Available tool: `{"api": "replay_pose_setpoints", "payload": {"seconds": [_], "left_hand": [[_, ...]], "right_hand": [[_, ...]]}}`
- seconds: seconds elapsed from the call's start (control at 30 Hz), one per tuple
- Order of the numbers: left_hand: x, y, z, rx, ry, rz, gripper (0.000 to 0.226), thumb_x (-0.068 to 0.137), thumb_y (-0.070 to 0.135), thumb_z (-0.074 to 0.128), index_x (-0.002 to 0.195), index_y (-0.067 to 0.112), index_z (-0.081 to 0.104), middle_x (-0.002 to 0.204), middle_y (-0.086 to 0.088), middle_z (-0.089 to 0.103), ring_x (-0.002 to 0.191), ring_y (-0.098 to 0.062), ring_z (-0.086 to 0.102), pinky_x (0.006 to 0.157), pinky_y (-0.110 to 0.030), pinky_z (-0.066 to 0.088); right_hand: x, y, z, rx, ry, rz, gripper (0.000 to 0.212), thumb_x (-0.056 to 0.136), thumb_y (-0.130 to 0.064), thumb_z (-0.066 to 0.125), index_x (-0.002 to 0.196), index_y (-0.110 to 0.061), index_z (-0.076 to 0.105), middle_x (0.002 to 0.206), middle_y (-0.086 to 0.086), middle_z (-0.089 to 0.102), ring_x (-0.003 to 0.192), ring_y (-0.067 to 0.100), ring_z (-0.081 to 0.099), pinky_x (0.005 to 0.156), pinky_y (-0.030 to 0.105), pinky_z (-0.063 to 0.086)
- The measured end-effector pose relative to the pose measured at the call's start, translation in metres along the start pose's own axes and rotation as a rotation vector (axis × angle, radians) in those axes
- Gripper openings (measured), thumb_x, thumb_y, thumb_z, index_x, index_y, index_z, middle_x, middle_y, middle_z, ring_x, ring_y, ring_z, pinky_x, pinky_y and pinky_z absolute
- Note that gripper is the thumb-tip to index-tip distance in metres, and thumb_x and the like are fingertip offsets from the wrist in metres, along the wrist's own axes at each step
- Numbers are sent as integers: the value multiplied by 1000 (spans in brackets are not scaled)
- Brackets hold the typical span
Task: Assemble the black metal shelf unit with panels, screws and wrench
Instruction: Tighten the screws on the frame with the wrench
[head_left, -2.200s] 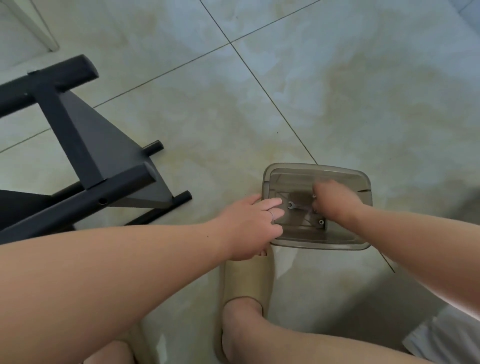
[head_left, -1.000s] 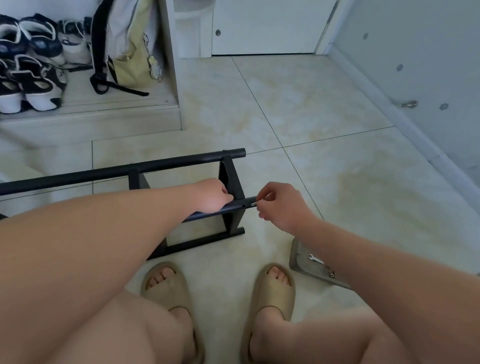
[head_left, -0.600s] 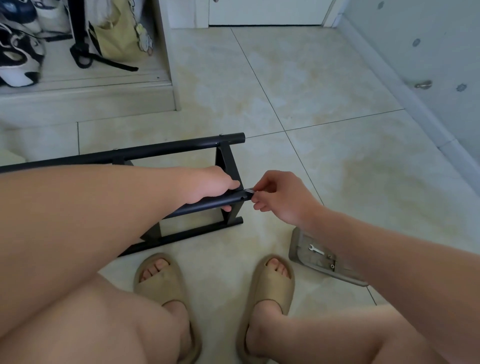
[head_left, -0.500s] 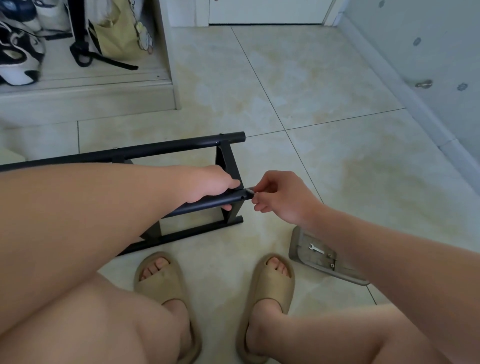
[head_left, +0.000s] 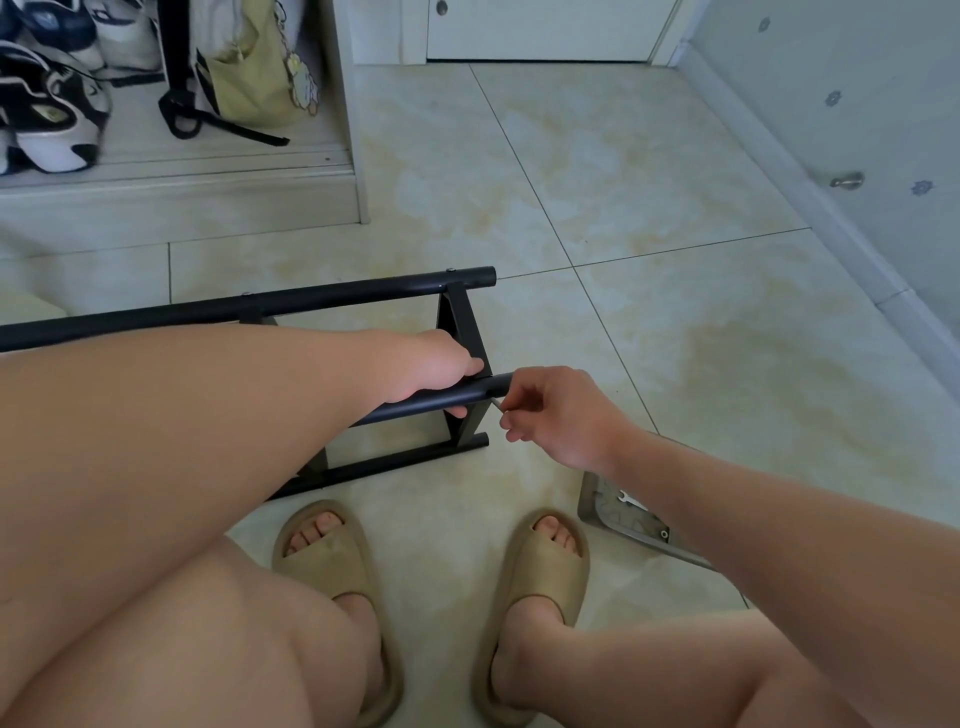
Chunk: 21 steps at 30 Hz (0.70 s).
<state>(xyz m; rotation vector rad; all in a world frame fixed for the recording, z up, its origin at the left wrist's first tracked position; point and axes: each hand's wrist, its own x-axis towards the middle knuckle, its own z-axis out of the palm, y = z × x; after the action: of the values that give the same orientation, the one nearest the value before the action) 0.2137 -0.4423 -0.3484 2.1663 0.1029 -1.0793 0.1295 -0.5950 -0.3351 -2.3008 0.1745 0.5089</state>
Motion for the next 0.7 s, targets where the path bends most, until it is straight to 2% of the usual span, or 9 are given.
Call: {"api": "replay_pose_setpoints", "payload": {"seconds": [0.2,0.33,0.47,0.53,0.7], "left_hand": [[5,-1,-1,-8,-7,-21,36,104,39,46,115,8,60,66,-3,74,41,-7,63,59,-27,43],[6,-1,-1,-13,-14,-29,36,104,39,46,115,8,60,70,-5,75,45,-9,65,59,-27,44],[6,-1,-1,-16,-16,-38,37,104,40,46,117,8,59,70,-5,75,50,-10,66,61,-27,44],[5,-1,-1,-19,-15,-35,36,104,39,46,117,8,59,67,-4,74,44,-9,64,58,-27,43],[4,0,-1,0,-19,-37,37,105,39,44,118,8,59,65,-2,73,43,-7,63,58,-26,42]], "right_hand": [[0,-1,-1,23,6,-31,25,87,1,62,75,-21,63,76,9,75,81,28,72,84,47,58],[2,1,0,46,9,-30,20,86,-1,64,77,-19,65,72,5,75,80,27,72,85,49,57],[4,1,0,80,17,-31,13,86,0,65,81,-12,67,71,5,74,75,18,73,87,48,58],[5,1,0,82,14,-28,13,86,0,66,80,-13,67,71,6,74,73,16,73,88,48,58],[5,2,4,48,0,-20,17,87,-2,66,79,-17,66,71,4,74,80,28,72,85,49,58]]}}
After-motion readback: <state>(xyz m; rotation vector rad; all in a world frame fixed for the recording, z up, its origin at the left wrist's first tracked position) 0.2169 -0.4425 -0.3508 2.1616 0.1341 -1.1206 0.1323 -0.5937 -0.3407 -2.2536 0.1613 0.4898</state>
